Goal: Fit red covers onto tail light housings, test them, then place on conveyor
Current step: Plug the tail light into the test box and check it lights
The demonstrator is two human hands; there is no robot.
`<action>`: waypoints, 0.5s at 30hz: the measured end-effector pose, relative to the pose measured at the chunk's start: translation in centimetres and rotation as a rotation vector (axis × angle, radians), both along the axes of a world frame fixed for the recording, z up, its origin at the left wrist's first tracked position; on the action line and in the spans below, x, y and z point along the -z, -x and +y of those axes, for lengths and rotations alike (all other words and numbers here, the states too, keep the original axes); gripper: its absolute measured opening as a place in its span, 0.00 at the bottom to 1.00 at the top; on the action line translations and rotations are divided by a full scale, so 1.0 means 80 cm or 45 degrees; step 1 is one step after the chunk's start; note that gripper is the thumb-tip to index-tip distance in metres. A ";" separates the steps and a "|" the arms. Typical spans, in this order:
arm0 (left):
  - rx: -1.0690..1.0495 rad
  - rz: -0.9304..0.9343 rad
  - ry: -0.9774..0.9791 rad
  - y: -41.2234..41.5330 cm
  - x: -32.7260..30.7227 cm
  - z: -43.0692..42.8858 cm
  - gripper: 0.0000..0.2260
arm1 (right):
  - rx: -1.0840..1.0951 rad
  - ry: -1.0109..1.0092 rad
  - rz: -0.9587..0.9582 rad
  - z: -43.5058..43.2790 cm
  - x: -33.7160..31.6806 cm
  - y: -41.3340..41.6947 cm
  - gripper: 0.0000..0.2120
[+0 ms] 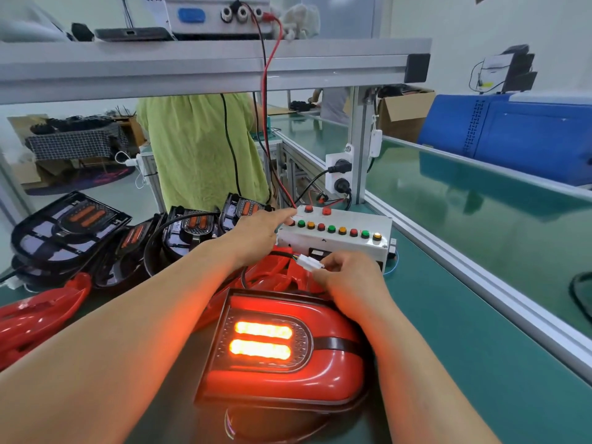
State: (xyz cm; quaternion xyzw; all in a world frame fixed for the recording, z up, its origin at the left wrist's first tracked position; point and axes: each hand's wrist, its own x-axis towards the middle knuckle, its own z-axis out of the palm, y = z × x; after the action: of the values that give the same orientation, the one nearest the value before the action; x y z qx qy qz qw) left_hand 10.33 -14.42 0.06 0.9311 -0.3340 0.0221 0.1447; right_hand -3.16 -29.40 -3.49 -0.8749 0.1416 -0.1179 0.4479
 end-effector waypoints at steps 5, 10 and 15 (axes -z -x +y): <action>0.014 -0.037 -0.015 -0.003 0.005 0.002 0.32 | 0.004 0.014 0.005 0.001 0.001 0.000 0.02; 0.030 -0.159 -0.107 -0.002 0.005 -0.005 0.35 | 0.012 0.014 0.011 0.002 0.001 -0.001 0.04; 0.085 -0.117 0.006 0.008 -0.005 -0.020 0.34 | 0.009 0.005 0.010 0.001 0.001 -0.001 0.01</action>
State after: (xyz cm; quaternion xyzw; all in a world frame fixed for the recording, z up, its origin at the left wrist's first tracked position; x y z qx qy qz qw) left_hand 9.72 -16.05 0.44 0.9172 -0.3710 0.0609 0.1321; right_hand -3.05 -29.28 -3.57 -0.8758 0.1461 -0.1162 0.4452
